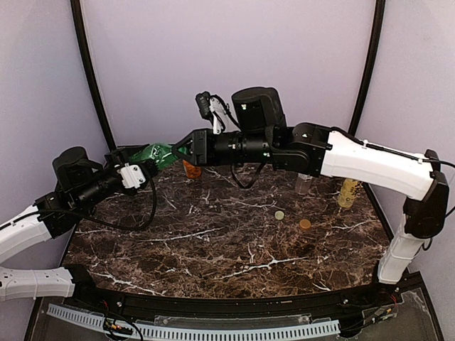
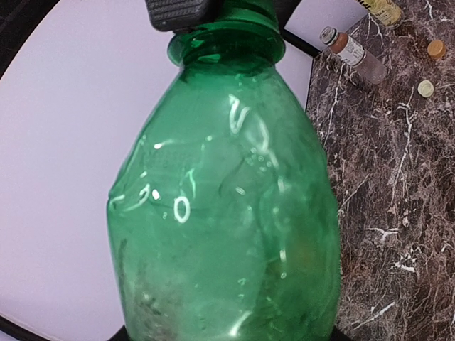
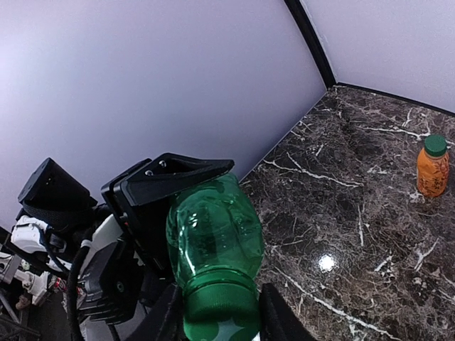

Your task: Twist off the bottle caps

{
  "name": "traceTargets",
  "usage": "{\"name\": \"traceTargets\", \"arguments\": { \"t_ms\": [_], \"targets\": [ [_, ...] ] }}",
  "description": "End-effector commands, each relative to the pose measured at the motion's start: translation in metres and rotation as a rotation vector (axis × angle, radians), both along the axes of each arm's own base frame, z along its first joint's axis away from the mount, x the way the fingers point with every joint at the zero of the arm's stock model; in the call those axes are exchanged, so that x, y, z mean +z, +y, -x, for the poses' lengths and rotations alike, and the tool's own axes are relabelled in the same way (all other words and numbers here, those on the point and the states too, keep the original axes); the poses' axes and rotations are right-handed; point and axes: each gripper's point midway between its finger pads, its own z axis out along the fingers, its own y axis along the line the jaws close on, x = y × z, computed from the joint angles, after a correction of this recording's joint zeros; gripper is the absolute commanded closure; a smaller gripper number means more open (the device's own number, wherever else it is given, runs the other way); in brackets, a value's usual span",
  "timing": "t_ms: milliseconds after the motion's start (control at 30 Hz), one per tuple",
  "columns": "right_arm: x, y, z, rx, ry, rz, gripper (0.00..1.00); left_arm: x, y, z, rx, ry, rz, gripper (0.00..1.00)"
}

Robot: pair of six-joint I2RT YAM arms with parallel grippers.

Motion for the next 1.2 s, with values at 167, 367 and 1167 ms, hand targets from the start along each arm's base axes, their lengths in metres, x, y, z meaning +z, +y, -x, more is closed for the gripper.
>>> {"name": "traceTargets", "arguments": {
  "t_ms": [167, 367, 1167],
  "targets": [
    [0.011, -0.002, 0.01, 0.079, -0.024, -0.022, 1.0, 0.006, -0.003, 0.005, -0.024, -0.011, 0.02, 0.94],
    [0.028, 0.014, 0.061, 0.376, -0.221, -0.025, 1.0, -0.009, -0.015, 0.023, -0.142, 0.13, 0.024, 0.95],
    [-0.036, -0.01, 0.161, 0.818, -1.39, 0.485, 1.0, -0.07, -0.028, 0.146, -0.613, 0.772, -0.095, 0.99]
  ]
}}
